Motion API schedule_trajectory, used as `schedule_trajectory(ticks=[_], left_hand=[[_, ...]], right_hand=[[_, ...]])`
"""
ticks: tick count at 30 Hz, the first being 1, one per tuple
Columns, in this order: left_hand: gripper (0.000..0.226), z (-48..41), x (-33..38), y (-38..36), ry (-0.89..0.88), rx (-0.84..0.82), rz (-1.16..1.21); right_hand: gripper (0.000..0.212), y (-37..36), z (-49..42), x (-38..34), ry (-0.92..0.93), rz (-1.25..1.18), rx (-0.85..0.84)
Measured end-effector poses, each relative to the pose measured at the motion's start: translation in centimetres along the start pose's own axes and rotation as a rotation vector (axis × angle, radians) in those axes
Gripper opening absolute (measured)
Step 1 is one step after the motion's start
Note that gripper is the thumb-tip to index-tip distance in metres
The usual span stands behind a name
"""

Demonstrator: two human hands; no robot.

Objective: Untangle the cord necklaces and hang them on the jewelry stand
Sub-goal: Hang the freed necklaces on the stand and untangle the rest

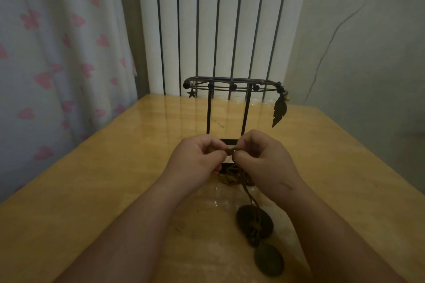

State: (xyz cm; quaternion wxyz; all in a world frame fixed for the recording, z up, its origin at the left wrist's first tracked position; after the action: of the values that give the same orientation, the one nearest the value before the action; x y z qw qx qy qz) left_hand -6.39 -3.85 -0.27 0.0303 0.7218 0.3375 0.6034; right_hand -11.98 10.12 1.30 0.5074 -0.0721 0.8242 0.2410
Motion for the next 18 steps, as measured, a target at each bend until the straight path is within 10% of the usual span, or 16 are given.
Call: schedule_trajectory(ticks=[18], left_hand=[[0.008,0.07,0.09,-0.47,0.051,-0.116,0.128]], right_hand=[[0.008,0.12,0.22,-0.18,-0.091,-0.223,0.053]])
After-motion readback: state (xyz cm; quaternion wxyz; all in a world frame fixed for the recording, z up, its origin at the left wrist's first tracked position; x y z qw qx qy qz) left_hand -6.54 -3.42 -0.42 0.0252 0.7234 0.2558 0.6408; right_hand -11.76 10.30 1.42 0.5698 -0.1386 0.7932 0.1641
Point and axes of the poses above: each hand's wrist, its own z-axis away from the middle knuckle, its own y-axis out of the back of the hand, x = y × z, the point moved 4 cm from there along -z, towards the middle knuckle, and after that the axes turned 9 degrees about -z, right-handed, at the moved point
